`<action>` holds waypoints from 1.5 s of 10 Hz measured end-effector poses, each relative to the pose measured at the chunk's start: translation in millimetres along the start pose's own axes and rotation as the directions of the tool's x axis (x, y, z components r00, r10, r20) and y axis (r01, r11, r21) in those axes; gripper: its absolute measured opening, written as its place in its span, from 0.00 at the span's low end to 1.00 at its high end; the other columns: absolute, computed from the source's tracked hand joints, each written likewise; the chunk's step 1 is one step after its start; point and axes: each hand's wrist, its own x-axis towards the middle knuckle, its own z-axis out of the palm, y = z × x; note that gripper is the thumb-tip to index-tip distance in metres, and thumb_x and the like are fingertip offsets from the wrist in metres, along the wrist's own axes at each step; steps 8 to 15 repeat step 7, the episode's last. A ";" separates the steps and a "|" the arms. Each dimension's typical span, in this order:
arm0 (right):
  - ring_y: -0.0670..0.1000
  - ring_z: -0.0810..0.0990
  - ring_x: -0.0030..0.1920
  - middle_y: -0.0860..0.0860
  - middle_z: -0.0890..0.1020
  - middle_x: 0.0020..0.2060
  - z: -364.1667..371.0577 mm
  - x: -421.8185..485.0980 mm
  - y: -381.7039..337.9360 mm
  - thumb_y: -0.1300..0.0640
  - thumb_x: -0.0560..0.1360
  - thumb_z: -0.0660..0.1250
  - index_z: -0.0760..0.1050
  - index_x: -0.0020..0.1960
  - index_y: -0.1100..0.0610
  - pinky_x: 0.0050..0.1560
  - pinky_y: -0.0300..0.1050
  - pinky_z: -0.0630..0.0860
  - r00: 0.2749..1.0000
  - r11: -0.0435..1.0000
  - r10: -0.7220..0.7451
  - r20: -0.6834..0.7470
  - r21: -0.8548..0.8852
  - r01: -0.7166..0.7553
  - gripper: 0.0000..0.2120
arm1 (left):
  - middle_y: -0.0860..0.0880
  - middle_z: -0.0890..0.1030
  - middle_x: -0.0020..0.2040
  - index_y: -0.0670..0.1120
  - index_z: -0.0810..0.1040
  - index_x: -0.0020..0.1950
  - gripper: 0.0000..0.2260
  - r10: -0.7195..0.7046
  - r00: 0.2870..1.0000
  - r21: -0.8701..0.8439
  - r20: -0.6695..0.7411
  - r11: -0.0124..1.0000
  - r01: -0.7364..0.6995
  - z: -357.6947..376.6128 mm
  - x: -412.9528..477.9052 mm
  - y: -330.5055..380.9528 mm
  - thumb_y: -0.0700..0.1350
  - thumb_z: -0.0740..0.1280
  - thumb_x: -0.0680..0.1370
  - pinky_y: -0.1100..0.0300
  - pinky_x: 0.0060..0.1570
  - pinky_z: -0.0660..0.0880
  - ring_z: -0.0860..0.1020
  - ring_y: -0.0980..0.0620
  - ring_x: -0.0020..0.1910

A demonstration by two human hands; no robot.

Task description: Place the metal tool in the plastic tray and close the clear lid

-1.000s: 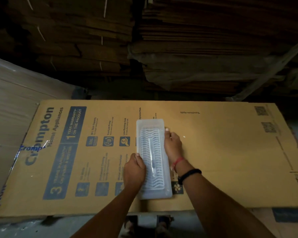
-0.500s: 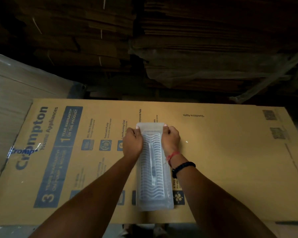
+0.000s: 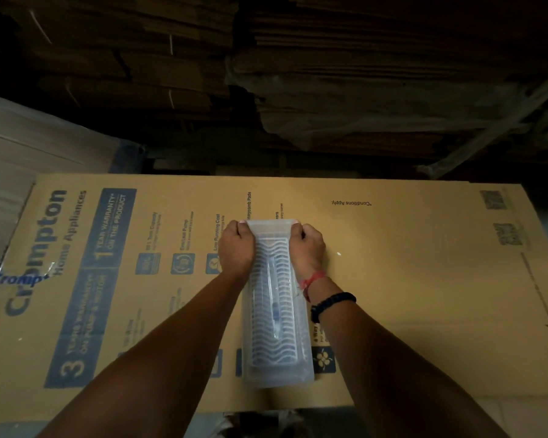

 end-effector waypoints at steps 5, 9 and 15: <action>0.53 0.76 0.35 0.51 0.77 0.35 -22.3 -28.8 -5.2 0.44 0.79 0.56 0.69 0.47 0.58 0.27 0.40 0.66 0.980 0.947 -0.192 0.056 -0.254 0.200 0.17 | 0.44 0.79 0.43 0.44 0.68 0.49 0.18 0.018 1.000 0.084 -0.013 0.996 -0.017 -19.8 -28.5 8.6 0.58 0.51 0.81 0.49 0.44 0.74 0.78 0.43 0.43; 0.59 0.70 0.66 0.58 0.69 0.68 -33.2 -47.6 1.0 0.41 0.78 0.55 0.60 0.72 0.53 0.64 0.53 0.69 0.908 0.724 -0.378 0.182 -0.553 0.412 0.27 | 0.44 0.79 0.47 0.46 0.69 0.52 0.16 0.193 0.979 0.278 -0.067 0.946 -0.168 -38.8 -52.4 0.7 0.58 0.52 0.80 0.48 0.45 0.75 0.79 0.42 0.47; 0.59 0.70 0.66 0.58 0.69 0.68 -33.2 -47.6 1.0 0.41 0.78 0.55 0.60 0.72 0.53 0.64 0.53 0.69 0.908 0.724 -0.378 0.182 -0.553 0.412 0.27 | 0.44 0.79 0.47 0.46 0.69 0.52 0.16 0.193 0.979 0.278 -0.067 0.946 -0.168 -38.8 -52.4 0.7 0.58 0.52 0.80 0.48 0.45 0.75 0.79 0.42 0.47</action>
